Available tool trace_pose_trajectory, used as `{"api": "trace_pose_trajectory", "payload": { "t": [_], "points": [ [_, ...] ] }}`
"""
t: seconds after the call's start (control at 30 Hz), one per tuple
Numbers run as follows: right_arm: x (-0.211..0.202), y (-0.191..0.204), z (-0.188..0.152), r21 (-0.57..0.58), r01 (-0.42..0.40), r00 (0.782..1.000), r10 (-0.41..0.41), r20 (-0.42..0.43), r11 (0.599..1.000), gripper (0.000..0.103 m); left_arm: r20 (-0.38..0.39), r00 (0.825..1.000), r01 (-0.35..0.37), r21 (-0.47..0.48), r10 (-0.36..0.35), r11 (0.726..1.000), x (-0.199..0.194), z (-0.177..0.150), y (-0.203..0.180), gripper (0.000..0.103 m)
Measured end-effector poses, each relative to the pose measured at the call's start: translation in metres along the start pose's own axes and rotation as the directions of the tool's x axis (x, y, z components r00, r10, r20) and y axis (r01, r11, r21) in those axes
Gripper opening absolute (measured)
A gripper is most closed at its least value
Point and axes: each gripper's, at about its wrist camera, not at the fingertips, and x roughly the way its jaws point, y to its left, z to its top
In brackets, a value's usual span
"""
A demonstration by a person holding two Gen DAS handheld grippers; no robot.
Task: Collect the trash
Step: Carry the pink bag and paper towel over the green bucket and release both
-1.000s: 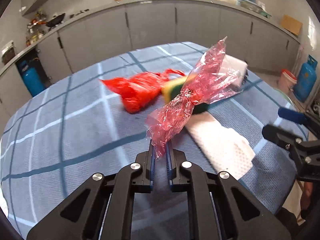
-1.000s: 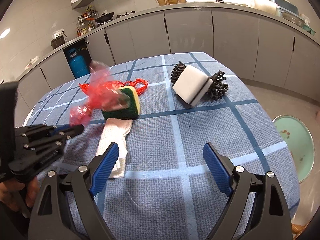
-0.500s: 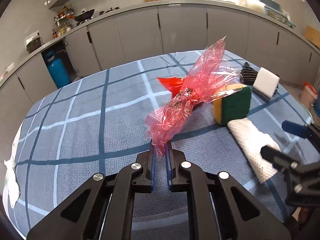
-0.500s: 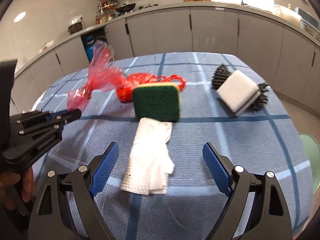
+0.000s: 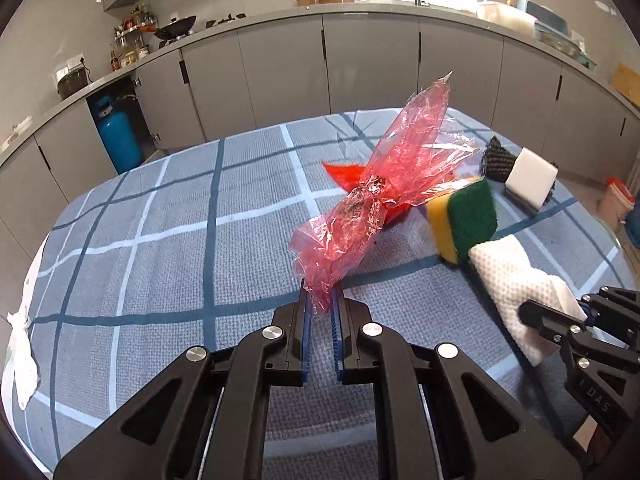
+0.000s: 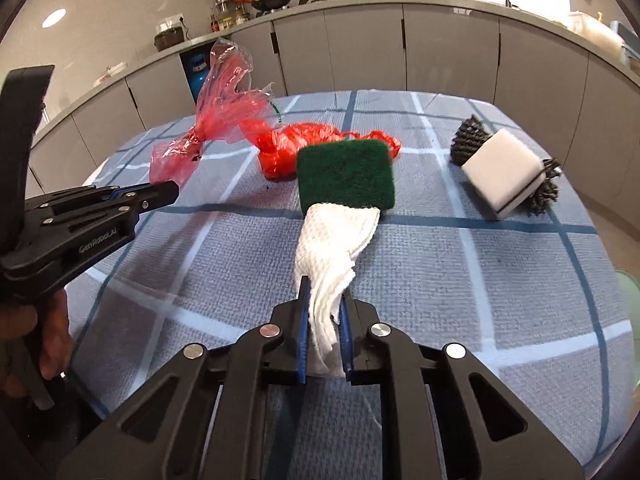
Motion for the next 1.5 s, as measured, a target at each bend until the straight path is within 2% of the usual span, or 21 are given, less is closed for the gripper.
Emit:
{"api": "trace_pose_trajectory", "payload": {
  "t": [0.47, 0.77, 0.93, 1.1, 1.5],
  "points": [
    [-0.045, -0.045, 0.004, 0.090, 0.062, 0.994, -0.070, 0.090, 0.994, 0.014, 0.020, 0.997, 0.073, 0.058, -0.074, 0.996, -0.009, 0.017, -0.035, 0.010],
    [-0.068, -0.098, 0.000, 0.177, 0.136, 0.979, -0.159, 0.125, 0.975, 0.014, 0.015, 0.985, 0.168, 0.123, -0.171, 0.978, -0.003, 0.037, -0.089, 0.010],
    [-0.083, -0.130, -0.008, 0.231, 0.182, 0.967, -0.216, 0.133, 0.956, 0.014, 0.008, 0.974, 0.221, 0.165, -0.225, 0.961, 0.002, 0.049, -0.130, 0.010],
    [-0.095, -0.170, -0.016, 0.293, 0.232, 0.951, -0.279, 0.132, 0.928, 0.014, 0.014, 0.956, 0.284, 0.206, -0.293, 0.936, 0.002, 0.062, -0.176, 0.010],
    [-0.120, -0.271, -0.051, 0.431, 0.356, 0.904, -0.423, 0.067, 0.829, 0.014, -0.045, 0.909, 0.408, 0.296, -0.414, 0.864, 0.016, 0.078, -0.291, 0.010]
  ]
}}
